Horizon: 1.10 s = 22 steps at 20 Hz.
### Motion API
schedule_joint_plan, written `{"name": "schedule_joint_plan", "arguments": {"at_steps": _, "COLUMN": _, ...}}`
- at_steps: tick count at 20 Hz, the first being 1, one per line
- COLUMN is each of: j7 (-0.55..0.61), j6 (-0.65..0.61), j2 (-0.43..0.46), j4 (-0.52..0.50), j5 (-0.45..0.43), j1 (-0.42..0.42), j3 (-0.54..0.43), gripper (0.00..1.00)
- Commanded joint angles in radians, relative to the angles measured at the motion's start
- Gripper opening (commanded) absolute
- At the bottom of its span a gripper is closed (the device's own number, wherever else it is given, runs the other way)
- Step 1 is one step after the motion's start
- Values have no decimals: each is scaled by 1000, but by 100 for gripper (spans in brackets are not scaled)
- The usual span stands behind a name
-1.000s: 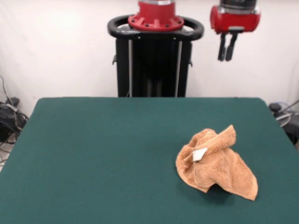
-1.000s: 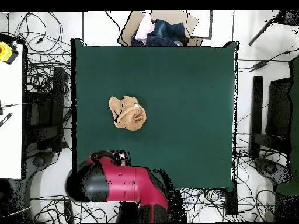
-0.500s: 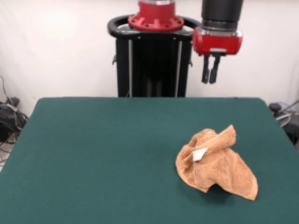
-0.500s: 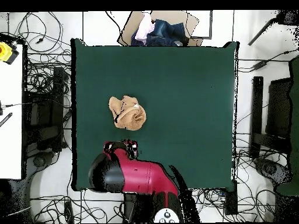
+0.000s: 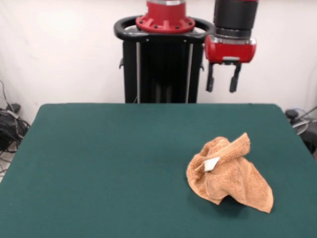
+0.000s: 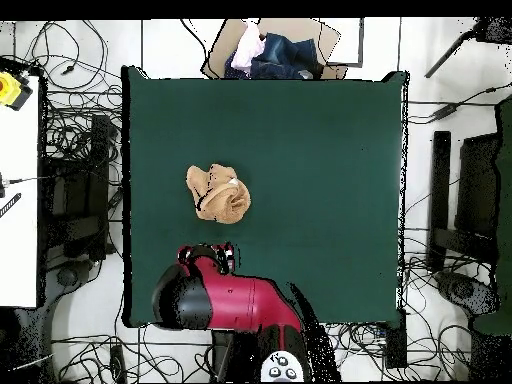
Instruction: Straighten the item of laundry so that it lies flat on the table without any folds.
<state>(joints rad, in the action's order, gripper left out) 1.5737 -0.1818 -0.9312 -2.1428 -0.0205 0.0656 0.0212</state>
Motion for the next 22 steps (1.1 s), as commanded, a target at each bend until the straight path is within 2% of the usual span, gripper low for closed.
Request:
{"name": "schedule_joint_plan", "arguments": {"at_steps": 1, "j7": 188, "j6": 139, "j2": 25, "j4": -47, "j5": -40, "j1": 24, "j3": -16, "gripper": 100}}
{"name": "schedule_joint_plan", "arguments": {"at_steps": 4, "j7": 278, "j6": 175, "j2": 48, "j4": -5, "j5": 36, "j1": -122, "j3": 158, "gripper": 100}}
{"name": "schedule_joint_plan", "arguments": {"at_steps": 5, "j7": 269, "j6": 171, "j2": 42, "j4": -1, "j5": 36, "j1": -136, "j3": 181, "gripper": 100}}
{"name": "schedule_joint_plan", "arguments": {"at_steps": 6, "j7": 264, "j6": 212, "j2": 24, "j4": -29, "j5": 27, "j1": -95, "j3": 132, "gripper": 100}}
{"name": "schedule_joint_plan", "arguments": {"at_steps": 7, "j7": 264, "j6": 256, "j2": 2, "j4": -67, "j5": 7, "j1": -9, "j3": 28, "gripper": 100}}
{"name": "schedule_joint_plan", "arguments": {"at_steps": 8, "j7": 260, "j6": 259, "j2": 9, "j4": -69, "j5": 3, "j1": 10, "j3": 0, "gripper": 100}}
{"name": "schedule_joint_plan", "arguments": {"at_steps": 12, "j7": 277, "j6": 304, "j2": 56, "j4": -39, "j5": 49, "j1": -58, "j3": 50, "gripper": 100}}
{"name": "schedule_joint_plan", "arguments": {"at_steps": 15, "j7": 338, "j6": 375, "j2": 78, "j4": -46, "j5": 157, "j1": -151, "j3": 130, "gripper": 100}}
{"name": "schedule_joint_plan", "arguments": {"at_steps": 16, "j7": 362, "j6": 391, "j2": 86, "j4": -51, "j5": 194, "j1": -161, "j3": 130, "gripper": 100}}
{"name": "schedule_joint_plan", "arguments": {"at_steps": 22, "j7": 404, "j6": 494, "j2": 145, "j4": -69, "j5": 207, "j1": -100, "j3": 45, "gripper": 100}}
